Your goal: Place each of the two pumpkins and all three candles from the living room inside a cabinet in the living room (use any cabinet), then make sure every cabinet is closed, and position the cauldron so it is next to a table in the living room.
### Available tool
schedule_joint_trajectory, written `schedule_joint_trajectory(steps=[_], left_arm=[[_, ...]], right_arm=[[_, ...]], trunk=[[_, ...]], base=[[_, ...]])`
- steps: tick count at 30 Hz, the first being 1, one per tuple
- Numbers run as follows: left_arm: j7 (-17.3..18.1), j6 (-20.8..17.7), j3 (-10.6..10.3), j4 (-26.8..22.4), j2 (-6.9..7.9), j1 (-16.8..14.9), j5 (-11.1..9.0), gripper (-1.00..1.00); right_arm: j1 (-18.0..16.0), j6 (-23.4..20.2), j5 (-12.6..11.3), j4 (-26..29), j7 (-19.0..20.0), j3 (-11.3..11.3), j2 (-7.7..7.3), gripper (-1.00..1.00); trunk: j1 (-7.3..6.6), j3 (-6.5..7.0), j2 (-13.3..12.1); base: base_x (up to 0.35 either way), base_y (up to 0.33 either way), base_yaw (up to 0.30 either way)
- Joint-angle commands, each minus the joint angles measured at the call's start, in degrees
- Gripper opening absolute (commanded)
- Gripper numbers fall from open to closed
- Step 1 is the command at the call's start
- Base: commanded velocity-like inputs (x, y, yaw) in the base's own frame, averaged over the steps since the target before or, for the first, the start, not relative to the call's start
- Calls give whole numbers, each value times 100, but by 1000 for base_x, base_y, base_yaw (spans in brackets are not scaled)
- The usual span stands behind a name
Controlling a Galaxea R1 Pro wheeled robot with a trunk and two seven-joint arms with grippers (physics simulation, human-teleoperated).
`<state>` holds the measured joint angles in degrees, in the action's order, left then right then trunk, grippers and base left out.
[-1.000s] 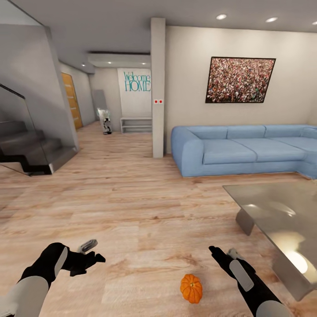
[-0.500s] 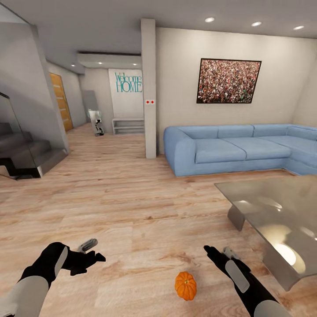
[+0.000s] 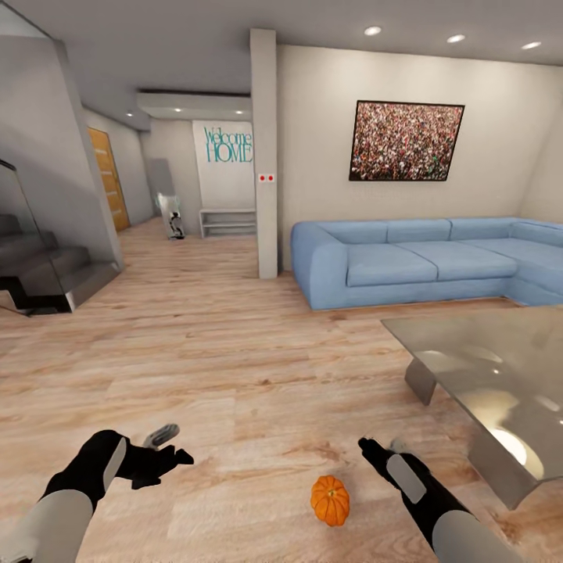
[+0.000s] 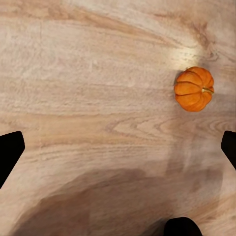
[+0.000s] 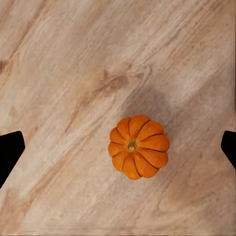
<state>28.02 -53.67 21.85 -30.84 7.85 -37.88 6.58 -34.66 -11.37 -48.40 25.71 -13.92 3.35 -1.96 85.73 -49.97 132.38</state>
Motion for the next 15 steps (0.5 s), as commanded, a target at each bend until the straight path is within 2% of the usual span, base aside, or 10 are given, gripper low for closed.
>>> schedule_joint_trajectory(steps=[1, 2, 4, 6, 11, 15], left_arm=[[1, -1, -2, 3, -14, 0, 0, 100], [1, -2, -2, 2, -27, 0, -3, 100], [1, -3, 1, 1, -40, 0, -3, 100], [5, -3, 3, 0, -54, 0, -5, 100], [115, -38, 16, -8, -43, -39, -7, 100], [221, -58, 21, -9, -87, -66, -8, 100]], right_arm=[[-122, -9, 4, -262, 12, 3, 30, 100], [-237, -16, 5, -520, 38, 1, 54, 100], [-296, -20, -8, -656, 94, 0, 42, 100], [-341, -13, -53, -796, 392, -34, 26, 100], [-355, 31, -78, -841, 581, -85, 42, 100], [-352, 40, -81, -847, 605, -297, 21, 100]], trunk=[[22, -18, 42], [44, -36, 82], [88, -72, 162], [132, -108, 242], [242, -198, 443], [330, -270, 603]], base=[[0, 0, 0], [0, 0, 0], [0, 0, 0], [0, 0, 0], [0, 0, 0], [0, 0, 0]])
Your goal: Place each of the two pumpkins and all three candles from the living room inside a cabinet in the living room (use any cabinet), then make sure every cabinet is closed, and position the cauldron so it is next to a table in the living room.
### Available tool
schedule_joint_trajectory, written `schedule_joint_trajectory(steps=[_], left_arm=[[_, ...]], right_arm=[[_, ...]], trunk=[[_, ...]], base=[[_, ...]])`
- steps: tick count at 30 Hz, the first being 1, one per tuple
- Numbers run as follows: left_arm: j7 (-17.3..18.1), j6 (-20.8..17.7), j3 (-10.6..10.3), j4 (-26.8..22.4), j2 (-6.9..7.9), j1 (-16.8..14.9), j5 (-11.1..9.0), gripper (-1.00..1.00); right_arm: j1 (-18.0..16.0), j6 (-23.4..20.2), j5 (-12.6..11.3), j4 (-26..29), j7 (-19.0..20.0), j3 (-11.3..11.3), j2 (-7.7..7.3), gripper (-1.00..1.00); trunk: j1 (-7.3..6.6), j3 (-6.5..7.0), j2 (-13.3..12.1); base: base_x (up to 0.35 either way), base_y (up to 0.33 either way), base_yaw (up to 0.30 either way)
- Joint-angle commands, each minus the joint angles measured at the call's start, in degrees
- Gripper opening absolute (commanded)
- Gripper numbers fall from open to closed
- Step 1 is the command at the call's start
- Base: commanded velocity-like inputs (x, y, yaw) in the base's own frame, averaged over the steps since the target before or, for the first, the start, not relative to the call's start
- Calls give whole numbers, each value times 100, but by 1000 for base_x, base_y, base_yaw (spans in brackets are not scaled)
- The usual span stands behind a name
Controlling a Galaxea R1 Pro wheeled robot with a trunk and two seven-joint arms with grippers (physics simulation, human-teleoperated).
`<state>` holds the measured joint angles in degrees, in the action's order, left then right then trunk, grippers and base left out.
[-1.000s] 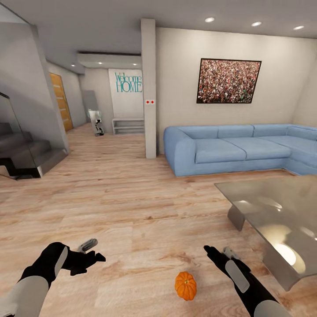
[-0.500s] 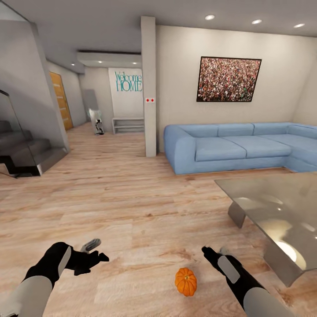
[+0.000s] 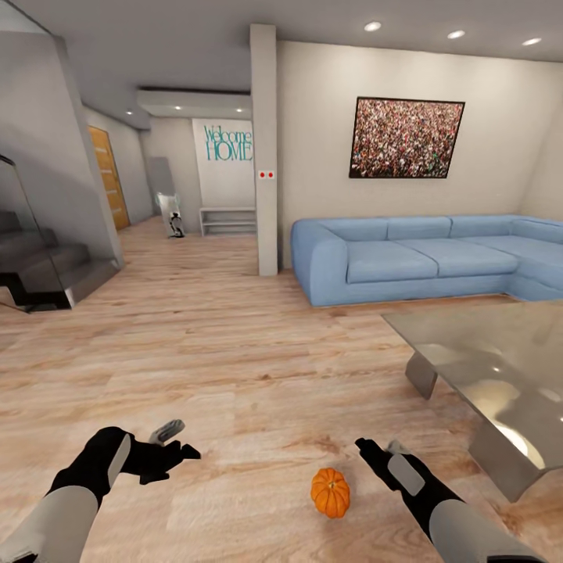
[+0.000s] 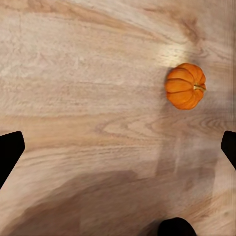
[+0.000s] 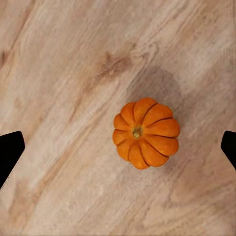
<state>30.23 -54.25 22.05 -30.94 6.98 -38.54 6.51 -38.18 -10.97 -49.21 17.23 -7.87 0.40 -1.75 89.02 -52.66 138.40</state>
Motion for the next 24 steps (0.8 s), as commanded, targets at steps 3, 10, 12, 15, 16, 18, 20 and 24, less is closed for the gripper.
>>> schedule_joint_trajectory(steps=[3, 10, 12, 15, 16, 18, 20, 24], left_arm=[[20, -5, -4, 0, -7, -5, -1, 100], [27, -23, 2, 0, -40, -13, -1, 100], [26, -21, -4, 0, -75, -13, -1, 100], [27, -17, -7, 0, -98, -17, -1, 100], [25, -17, -7, 0, -100, -18, -1, 100], [22, -16, -7, 0, -113, -20, -1, 100], [25, -16, -8, 0, -121, -20, -1, 100], [27, -23, -8, 0, -126, -20, -1, 100]], right_arm=[[2, 5, 0, -1, 3, -104, -7, 100], [3, 9, -5, -6, 18, -143, -6, 100], [3, 3, -10, -6, 26, -144, -8, 100], [3, -5, -16, -7, 33, -145, -9, 100], [3, -6, -17, -7, 34, -145, -10, 100], [5, -16, -21, -5, 104, -145, -19, 100], [9, -29, -41, -8, 331, -159, -24, 100], [13, -50, -66, -9, 726, -275, -27, 100]], trunk=[[66, -54, 122], [220, -180, 403], [264, -216, 483], [272, -282, 488], [275, -304, 489], [280, -349, 492], [285, -393, 495], [296, -482, 500]], base=[[0, 0, 0], [0, 0, 0], [0, 0, 0], [0, 0, 0], [0, 0, 0], [0, 0, 0], [0, 0, 0], [0, 0, 0]])
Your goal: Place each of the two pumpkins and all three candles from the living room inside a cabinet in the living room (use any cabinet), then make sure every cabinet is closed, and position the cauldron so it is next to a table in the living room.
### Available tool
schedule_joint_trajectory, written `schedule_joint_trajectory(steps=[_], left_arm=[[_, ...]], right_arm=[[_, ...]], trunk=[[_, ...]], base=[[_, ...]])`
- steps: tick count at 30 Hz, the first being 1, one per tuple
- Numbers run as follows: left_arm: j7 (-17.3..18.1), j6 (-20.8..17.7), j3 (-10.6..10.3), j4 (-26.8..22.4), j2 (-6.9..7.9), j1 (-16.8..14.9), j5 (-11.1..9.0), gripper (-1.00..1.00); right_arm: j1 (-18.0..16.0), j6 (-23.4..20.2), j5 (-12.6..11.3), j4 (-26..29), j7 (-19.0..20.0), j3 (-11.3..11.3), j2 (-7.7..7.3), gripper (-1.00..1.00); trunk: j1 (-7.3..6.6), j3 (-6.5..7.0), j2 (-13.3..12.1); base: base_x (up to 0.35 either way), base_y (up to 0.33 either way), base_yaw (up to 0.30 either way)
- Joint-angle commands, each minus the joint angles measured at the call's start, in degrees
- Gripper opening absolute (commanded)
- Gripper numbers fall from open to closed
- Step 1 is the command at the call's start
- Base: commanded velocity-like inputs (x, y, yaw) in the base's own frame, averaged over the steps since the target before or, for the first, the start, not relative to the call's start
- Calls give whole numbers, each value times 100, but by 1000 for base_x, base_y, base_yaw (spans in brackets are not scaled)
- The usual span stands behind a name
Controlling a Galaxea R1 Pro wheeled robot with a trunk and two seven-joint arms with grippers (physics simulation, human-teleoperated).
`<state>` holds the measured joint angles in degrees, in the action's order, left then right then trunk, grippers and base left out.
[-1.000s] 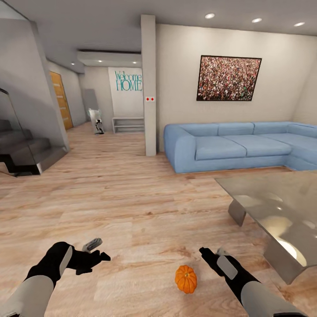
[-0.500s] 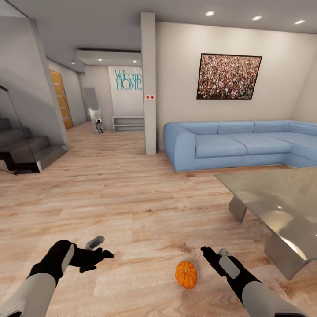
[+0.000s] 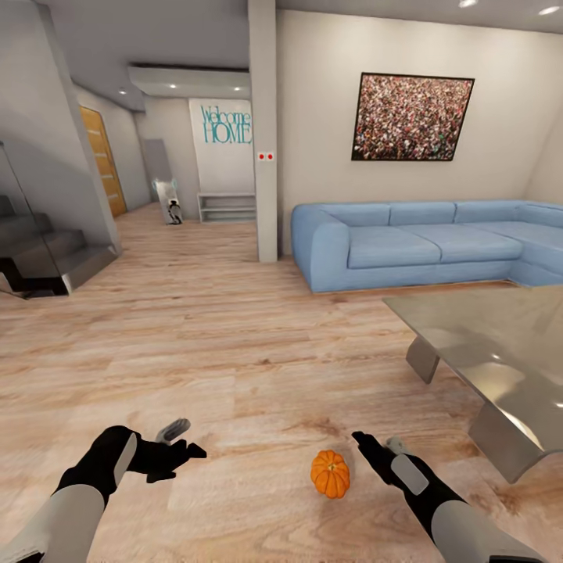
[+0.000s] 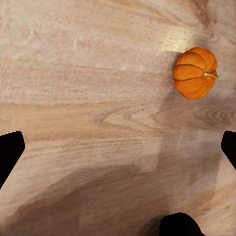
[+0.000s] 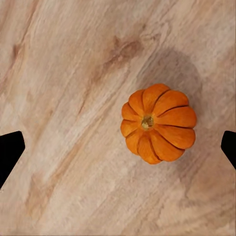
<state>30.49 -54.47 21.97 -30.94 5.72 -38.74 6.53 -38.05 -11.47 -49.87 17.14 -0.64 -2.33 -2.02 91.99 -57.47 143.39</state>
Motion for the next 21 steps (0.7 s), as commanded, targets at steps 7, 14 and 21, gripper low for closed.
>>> schedule_joint_trajectory(steps=[7, 14, 21], left_arm=[[0, -9, 0, 0, -9, 0, -2, 100], [3, -19, 5, 0, 4, 1, -2, 100], [9, -50, 0, 0, -3, 0, -2, 100]], right_arm=[[5, 15, 6, 0, 64, -96, -12, 100], [8, 30, 4, 0, 47, -101, -9, 100], [45, 35, 8, -26, 60, -466, -18, 100]], trunk=[[18, -156, 10], [36, -311, 19], [54, -466, 29]], base=[[0, 0, 0], [0, 0, 0], [0, 0, 0]])
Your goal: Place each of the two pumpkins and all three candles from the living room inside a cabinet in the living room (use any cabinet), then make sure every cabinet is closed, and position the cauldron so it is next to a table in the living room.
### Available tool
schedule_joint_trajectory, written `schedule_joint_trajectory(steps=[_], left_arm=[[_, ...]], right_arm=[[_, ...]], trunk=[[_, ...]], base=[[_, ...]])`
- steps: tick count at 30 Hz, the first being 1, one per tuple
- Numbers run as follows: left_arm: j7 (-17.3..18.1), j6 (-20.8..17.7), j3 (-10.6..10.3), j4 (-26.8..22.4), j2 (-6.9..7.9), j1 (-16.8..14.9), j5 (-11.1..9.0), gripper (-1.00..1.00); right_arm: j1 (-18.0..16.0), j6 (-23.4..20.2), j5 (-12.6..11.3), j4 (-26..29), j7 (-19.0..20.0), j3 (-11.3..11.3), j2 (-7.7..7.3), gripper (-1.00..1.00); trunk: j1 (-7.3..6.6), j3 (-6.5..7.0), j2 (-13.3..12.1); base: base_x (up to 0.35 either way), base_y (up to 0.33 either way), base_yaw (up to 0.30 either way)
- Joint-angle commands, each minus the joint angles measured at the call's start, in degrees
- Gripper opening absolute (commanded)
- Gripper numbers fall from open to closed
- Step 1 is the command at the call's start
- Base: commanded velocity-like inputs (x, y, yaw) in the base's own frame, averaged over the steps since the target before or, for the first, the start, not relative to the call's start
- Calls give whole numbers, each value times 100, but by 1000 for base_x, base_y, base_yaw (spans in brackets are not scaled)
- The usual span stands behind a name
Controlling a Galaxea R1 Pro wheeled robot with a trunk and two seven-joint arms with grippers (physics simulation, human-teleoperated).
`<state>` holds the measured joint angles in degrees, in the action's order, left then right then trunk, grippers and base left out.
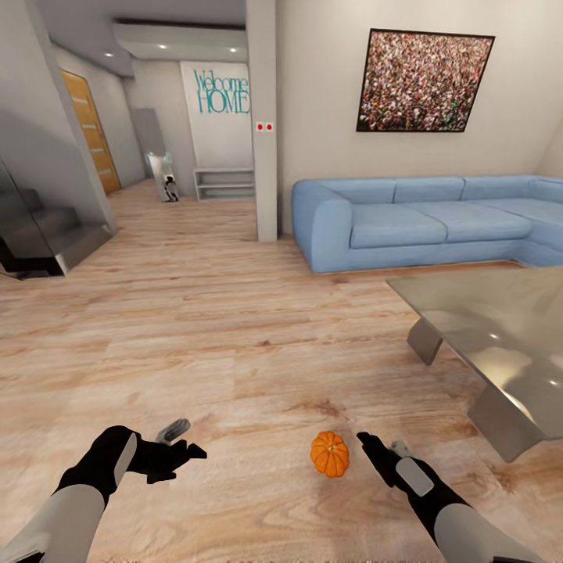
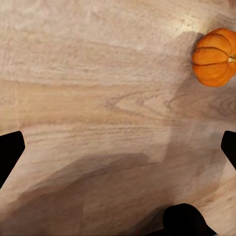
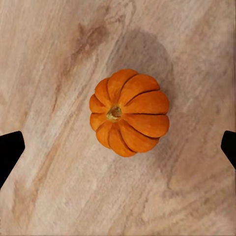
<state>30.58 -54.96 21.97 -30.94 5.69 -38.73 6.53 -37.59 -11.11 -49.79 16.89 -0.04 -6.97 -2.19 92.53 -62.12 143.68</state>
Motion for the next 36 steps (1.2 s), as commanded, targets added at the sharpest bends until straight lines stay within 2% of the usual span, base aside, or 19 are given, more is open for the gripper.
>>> schedule_joint_trajectory(steps=[1, 4, 9, 20, 24, 26, 31, 36], left_arm=[[0, -2, 0, 0, 1, -1, -3, 100], [84, -5, -3, 0, 3, -2, -3, 100], [439, 2, -23, 0, -4, 0, 5, 100], [492, -3, -26, 0, -3, 1, 6, 100], [621, -130, 104, 68, 128, -56, -119, 100], [685, -194, 135, 3, 61, -6, -182, 100], [523, -359, 295, -57, -96, 7, -356, 100], [482, -391, 335, -61, -97, 10, -420, 100]], right_arm=[[2, -2, 1, -7, 13, -41, 0, 100], [8, -4, 0, -15, 36, -88, 5, 100], [23, -28, -4, -18, 51, -111, 0, 100], [25, -21, -2, -17, 171, -111, 7, 100], [39, -128, -41, 112, 301, -239, 114, 100], [28, -63, -14, 177, 365, -172, 139, 100], [25, 42, 23, 339, 526, -61, 140, 100], [24, 55, 37, 477, 687, -59, 133, 100]], trunk=[[2, -23, 2], [10, -89, 6], [23, -200, 13], [51, -444, 27], [52, -443, 27], [52, -443, 27], [52, -443, 27], [52, -443, 27]], base=[[0, 0, 0], [0, 0, 0], [0, 0, 0], [0, 0, 0], [0, 0, 0], [0, 0, 0], [78, 0, 0], [234, 0, 0]])
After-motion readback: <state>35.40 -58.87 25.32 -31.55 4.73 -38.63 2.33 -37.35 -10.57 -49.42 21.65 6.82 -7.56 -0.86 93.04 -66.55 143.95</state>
